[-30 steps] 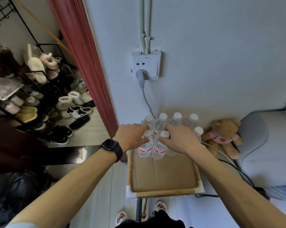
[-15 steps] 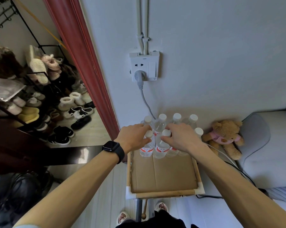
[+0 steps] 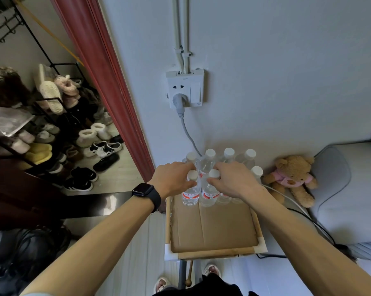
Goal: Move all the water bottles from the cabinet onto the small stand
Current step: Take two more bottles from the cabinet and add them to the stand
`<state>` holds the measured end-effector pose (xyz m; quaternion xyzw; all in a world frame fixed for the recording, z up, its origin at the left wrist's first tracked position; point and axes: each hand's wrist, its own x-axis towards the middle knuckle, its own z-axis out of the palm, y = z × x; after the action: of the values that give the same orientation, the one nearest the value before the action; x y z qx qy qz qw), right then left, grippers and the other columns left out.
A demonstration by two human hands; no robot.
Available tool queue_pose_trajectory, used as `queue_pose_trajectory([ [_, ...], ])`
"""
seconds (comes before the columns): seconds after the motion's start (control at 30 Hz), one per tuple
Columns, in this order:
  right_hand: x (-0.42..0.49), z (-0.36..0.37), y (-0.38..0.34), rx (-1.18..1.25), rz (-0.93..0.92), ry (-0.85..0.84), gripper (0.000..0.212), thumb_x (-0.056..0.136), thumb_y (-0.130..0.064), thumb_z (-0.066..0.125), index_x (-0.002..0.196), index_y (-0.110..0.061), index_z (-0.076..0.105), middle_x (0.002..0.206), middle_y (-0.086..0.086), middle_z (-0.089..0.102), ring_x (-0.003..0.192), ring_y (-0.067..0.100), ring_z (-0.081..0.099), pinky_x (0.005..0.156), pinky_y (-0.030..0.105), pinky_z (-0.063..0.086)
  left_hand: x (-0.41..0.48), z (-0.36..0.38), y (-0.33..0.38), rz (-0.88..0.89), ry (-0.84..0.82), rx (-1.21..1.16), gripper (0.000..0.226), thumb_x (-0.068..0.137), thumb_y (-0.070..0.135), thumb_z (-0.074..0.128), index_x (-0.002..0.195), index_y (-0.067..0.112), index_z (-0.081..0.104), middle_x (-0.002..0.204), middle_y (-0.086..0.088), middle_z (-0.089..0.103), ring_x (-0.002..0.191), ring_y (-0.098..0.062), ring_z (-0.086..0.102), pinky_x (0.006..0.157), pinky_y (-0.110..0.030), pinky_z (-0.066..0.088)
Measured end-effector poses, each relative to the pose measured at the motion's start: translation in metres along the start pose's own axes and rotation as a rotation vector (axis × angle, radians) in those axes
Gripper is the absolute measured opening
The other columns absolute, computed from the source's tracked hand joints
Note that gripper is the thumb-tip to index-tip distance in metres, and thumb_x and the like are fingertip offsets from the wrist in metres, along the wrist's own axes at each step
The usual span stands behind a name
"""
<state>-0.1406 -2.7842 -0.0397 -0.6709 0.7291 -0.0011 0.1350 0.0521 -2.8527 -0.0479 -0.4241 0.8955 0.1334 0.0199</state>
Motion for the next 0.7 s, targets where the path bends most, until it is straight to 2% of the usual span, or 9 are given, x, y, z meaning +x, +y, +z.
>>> queue_pose_trajectory([
  [0.2, -0.002, 0.004, -0.004, 0.006, 0.012, 0.029, 0.037, 0.091, -0.053, 0.048, 0.089, -0.018, 0.059, 0.087, 0.007, 0.064, 0.078, 0.026, 0.061, 0.065, 0.036, 0.047, -0.002, 0.004, 0.002, -0.005, 0.007, -0.021, 0.032, 0.092, 0.05, 0.054, 0.117, 0.03, 0.05, 0.091, 0.01, 0.053, 0.076, -0.015, 0.054, 0.072, -0.037, 0.054],
  [0.37, -0.003, 0.007, -0.004, 0.021, -0.001, 0.06, 0.032, 0.093, -0.049, 0.046, 0.098, -0.021, 0.06, 0.087, 0.004, 0.067, 0.075, 0.023, 0.063, 0.07, 0.041, 0.055, -0.002, 0.002, 0.003, -0.006, 0.004, -0.03, 0.032, 0.093, 0.048, 0.053, 0.118, 0.028, 0.049, 0.088, 0.011, 0.048, 0.076, -0.015, 0.053, 0.073, -0.038, 0.055],
  [0.57, -0.006, 0.008, -0.003, 0.004, 0.005, 0.051, 0.038, 0.089, -0.054, 0.045, 0.104, -0.022, 0.058, 0.093, 0.005, 0.068, 0.08, 0.025, 0.063, 0.073, 0.041, 0.054, -0.005, 0.007, 0.003, -0.009, -0.004, -0.029, 0.042, 0.092, 0.049, 0.054, 0.128, 0.031, 0.043, 0.104, 0.005, 0.061, 0.082, -0.018, 0.058, 0.075, -0.04, 0.057],
  [0.7, -0.018, -0.002, -0.003, 0.027, 0.015, 0.08, 0.045, 0.091, -0.052, 0.047, 0.124, -0.023, 0.053, 0.101, 0.005, 0.069, 0.089, 0.028, 0.065, 0.073, 0.037, 0.05, -0.014, 0.008, -0.002, -0.031, 0.016, -0.053, 0.056, 0.092, 0.049, 0.053, 0.14, 0.033, 0.029, 0.105, 0.007, 0.064, 0.086, -0.019, 0.063, 0.069, -0.039, 0.057],
])
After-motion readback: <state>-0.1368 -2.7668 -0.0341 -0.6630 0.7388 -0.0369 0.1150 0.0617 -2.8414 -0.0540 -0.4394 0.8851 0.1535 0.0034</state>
